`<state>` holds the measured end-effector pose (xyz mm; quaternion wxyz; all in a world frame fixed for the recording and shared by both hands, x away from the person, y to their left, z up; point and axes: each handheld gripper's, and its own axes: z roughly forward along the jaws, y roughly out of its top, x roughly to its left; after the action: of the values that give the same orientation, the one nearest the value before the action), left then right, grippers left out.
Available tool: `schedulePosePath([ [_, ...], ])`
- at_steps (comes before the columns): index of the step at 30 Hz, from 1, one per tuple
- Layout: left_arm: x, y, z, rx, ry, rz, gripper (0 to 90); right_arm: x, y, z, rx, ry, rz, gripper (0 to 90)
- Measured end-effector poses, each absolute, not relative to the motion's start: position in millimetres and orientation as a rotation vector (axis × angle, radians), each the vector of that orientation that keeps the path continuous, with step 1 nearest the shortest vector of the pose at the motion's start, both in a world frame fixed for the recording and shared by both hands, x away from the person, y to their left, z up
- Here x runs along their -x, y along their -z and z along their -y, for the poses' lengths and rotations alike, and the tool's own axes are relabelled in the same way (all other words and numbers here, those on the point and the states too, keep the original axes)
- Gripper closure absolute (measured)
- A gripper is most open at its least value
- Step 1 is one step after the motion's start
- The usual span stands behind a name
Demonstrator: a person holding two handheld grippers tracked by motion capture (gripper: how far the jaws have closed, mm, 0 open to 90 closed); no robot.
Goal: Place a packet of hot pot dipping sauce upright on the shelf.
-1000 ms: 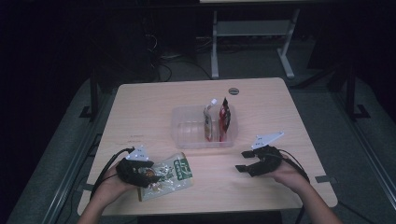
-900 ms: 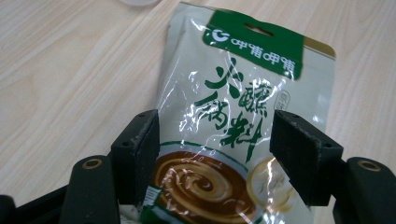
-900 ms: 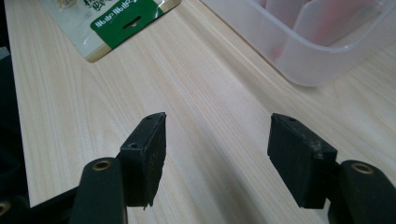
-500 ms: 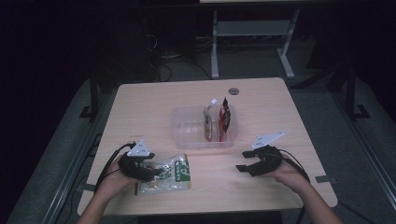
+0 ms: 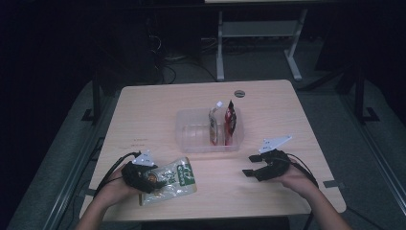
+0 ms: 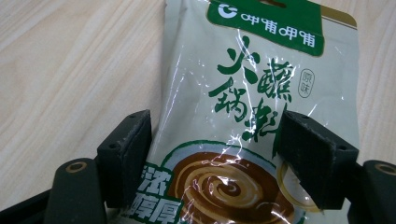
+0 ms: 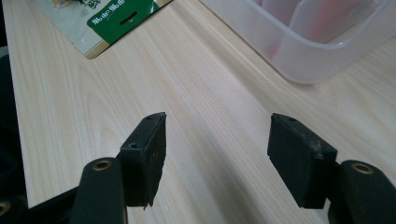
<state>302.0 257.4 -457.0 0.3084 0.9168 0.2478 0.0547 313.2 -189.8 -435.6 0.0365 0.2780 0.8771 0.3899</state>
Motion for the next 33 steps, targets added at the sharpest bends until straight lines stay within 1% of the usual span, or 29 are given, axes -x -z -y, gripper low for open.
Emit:
schedulePosePath([
  [1,-301,457,-257,-2.422,-0.146,-0.654,27.5,-313,436,190,-0.855,-1.199,-2.693,36.6],
  [3,-298,455,-256,-2.419,-0.162,-0.671,35.2,-313,436,189,-0.858,-1.192,-2.696,36.6],
  [5,-297,454,-256,-2.423,-0.167,-0.68,45.5,-313,436,189,-0.859,-1.188,-2.696,36.6],
  [7,-297,453,-256,-2.431,-0.175,-0.682,51.1,-313,435,189,-0.851,-1.191,-2.694,36.6],
  [9,-296,453,-255,-2.427,-0.167,-0.677,57.7,-313,435,188,-0.849,-1.192,-2.693,36.6],
  [13,-295,452,-252,-2.431,-0.132,-0.68,73.8,-313,435,188,-0.844,-1.19,-2.7,38.0],
  [17,-295,451,-251,-2.438,-0.121,-0.675,84.0,-312,435,187,-0.836,-1.202,-2.701,38.7],
  [21,-296,450,-252,-2.413,-0.088,-0.699,88.9,-313,435,188,-0.85,-1.23,-2.701,38.7],
  [26,-298,447,-255,-2.357,-0.042,-0.731,89.3,-314,433,189,-0.888,-1.252,-2.725,38.4],
  [29,-298,443,-255,-2.301,-0.032,-0.741,89.4,-315,430,189,-0.894,-1.278,-2.715,36.2],
  [33,-295,436,-252,-2.278,-0.042,-0.706,89.5,-314,428,187,-0.884,-1.289,-2.715,33.0],
])
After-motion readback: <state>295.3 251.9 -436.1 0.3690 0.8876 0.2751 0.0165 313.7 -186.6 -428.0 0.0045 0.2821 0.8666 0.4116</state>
